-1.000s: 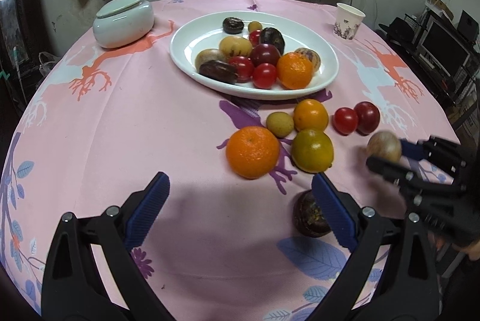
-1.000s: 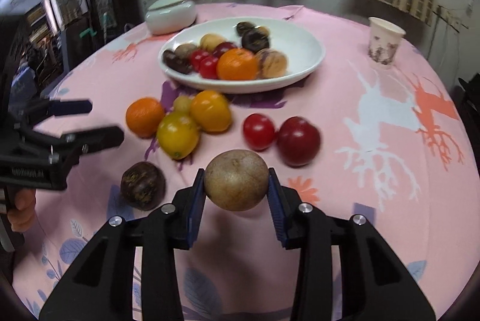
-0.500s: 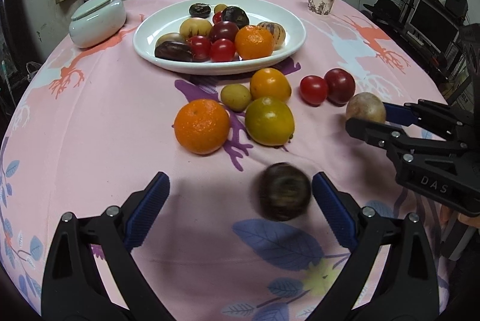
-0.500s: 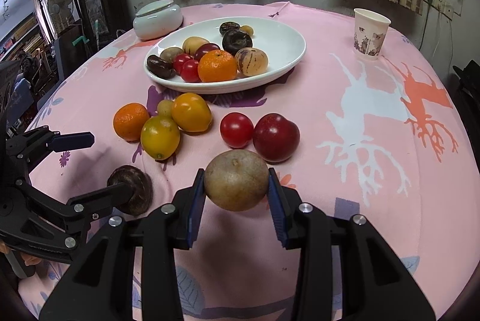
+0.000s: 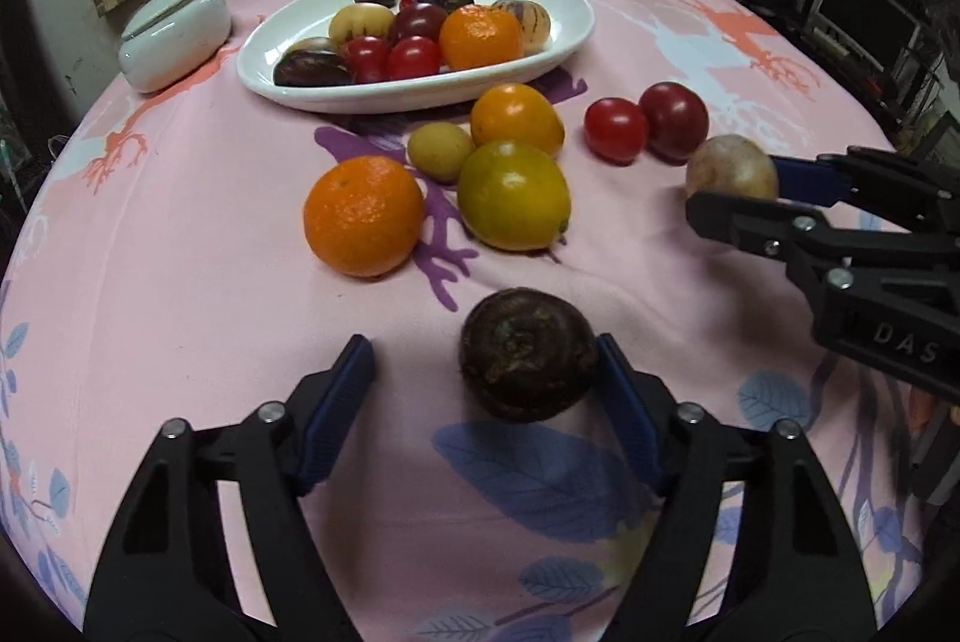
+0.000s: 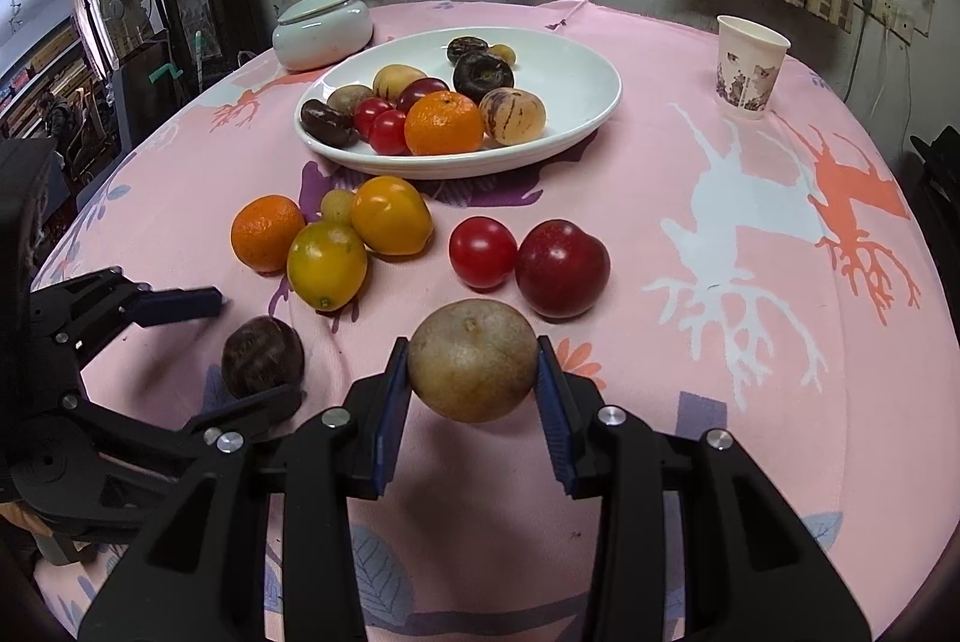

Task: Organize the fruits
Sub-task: 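Grasp a brown round fruit with the right tool while the left tool grasps another mangosteen, then carry the mangosteen and brown round fruit onto the white plate and open both tools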

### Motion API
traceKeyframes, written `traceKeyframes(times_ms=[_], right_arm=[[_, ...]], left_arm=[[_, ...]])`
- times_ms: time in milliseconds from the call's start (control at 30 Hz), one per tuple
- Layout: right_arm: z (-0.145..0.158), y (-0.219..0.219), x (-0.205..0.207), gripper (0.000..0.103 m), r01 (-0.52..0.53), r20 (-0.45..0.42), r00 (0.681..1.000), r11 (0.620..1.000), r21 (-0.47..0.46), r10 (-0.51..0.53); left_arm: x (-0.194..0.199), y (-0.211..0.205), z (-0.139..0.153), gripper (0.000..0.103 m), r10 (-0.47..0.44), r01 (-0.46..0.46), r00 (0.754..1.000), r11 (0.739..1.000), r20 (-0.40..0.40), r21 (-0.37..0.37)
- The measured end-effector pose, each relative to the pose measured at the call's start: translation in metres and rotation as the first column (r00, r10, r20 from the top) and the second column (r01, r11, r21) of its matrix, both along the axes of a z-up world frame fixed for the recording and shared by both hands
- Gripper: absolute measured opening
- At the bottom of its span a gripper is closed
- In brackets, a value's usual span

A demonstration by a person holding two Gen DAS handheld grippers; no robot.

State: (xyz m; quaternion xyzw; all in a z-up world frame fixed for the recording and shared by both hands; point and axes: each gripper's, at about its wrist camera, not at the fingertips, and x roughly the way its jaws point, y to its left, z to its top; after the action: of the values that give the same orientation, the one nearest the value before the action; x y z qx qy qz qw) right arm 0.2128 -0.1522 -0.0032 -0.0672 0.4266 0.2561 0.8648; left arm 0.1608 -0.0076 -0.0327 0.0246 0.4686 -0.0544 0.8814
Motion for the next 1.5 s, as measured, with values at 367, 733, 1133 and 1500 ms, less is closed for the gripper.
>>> traceKeyframes(times_ms=[367,733,1133,1500], right_arm=[[0.003,0.002,-0.003,0.04,-0.006,0.011,1.0,1.0,-0.003,0.006],[0.01,0.001,-0.007,0.04,-0.011,0.026,1.0,1.0,0.013,0.011],[0.06,-0.014,-0.02,0.041,0.004,0.141,0.99,0.993,0.118,-0.021],[0.081,0.001,0.049,0.041,0.017,0.244,0.969,0.997,0.072,-0.034]], left_arm=[[-0.001,0.009,0.012,0.045,0.016,-0.014,0.999,0.998,0.036,-0.068],[-0.005,0.018,0.028,0.045,0.047,-0.038,0.995,0.995,0.092,-0.088],[0.001,0.031,0.078,0.045,0.056,-0.038,0.988,0.991,0.14,-0.132],[0.088,0.053,0.112,0.045,0.119,-0.103,0.97,0.991,0.212,-0.086]])
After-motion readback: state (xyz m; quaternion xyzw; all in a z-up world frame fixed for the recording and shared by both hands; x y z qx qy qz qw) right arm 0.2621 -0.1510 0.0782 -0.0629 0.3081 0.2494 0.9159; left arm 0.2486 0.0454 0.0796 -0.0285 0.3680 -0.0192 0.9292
